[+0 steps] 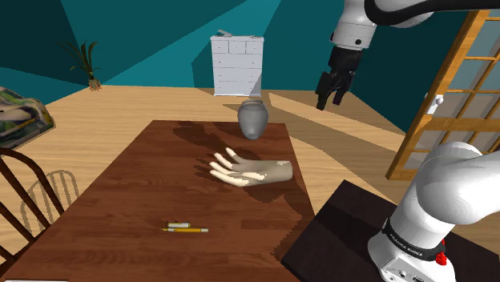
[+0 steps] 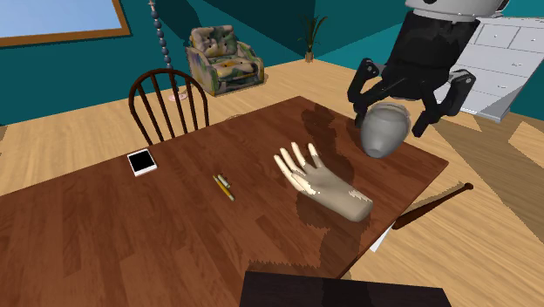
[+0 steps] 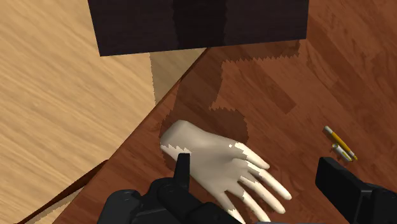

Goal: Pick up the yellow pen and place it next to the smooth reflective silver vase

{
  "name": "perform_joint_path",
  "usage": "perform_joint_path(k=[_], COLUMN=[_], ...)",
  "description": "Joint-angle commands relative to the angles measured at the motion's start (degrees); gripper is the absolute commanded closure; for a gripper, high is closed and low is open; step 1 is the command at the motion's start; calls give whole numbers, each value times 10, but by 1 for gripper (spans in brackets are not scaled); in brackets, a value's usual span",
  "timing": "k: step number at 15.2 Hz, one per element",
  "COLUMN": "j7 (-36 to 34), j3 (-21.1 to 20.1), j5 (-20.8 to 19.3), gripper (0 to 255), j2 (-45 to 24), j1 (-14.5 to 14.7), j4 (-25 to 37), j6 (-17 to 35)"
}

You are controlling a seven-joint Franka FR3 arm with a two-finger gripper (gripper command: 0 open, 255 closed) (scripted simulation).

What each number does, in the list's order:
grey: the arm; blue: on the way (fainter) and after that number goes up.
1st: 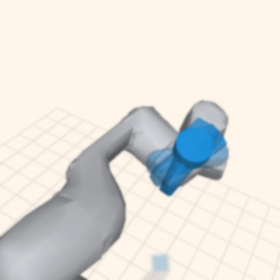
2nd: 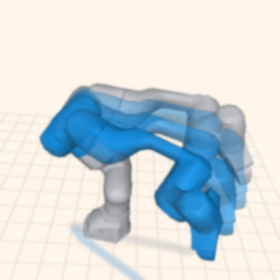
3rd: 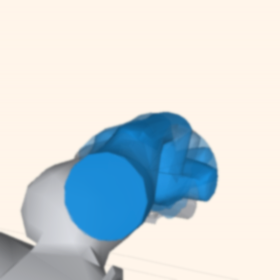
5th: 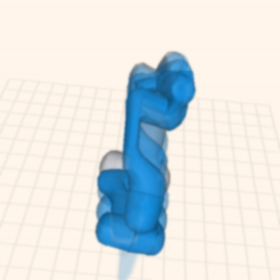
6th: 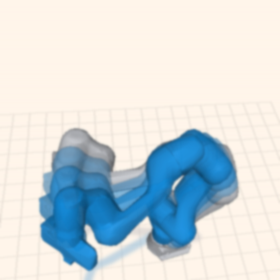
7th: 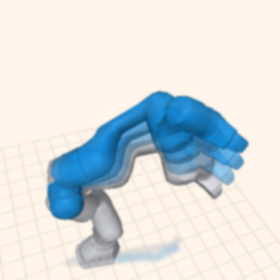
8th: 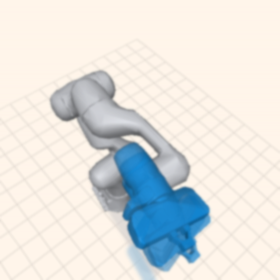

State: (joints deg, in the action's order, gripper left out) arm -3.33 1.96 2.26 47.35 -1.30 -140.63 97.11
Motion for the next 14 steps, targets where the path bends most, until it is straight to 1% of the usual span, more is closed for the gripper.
perform_joint_path(k=[1,7,14], j7=[0,-6,-13], j3=[0,-35,-76], j5=[0,22,38], gripper=[0,0,0], j2=[0,-91,-219], j1=[0,30,61], j4=[0,-13,3], j6=[0,97,202])
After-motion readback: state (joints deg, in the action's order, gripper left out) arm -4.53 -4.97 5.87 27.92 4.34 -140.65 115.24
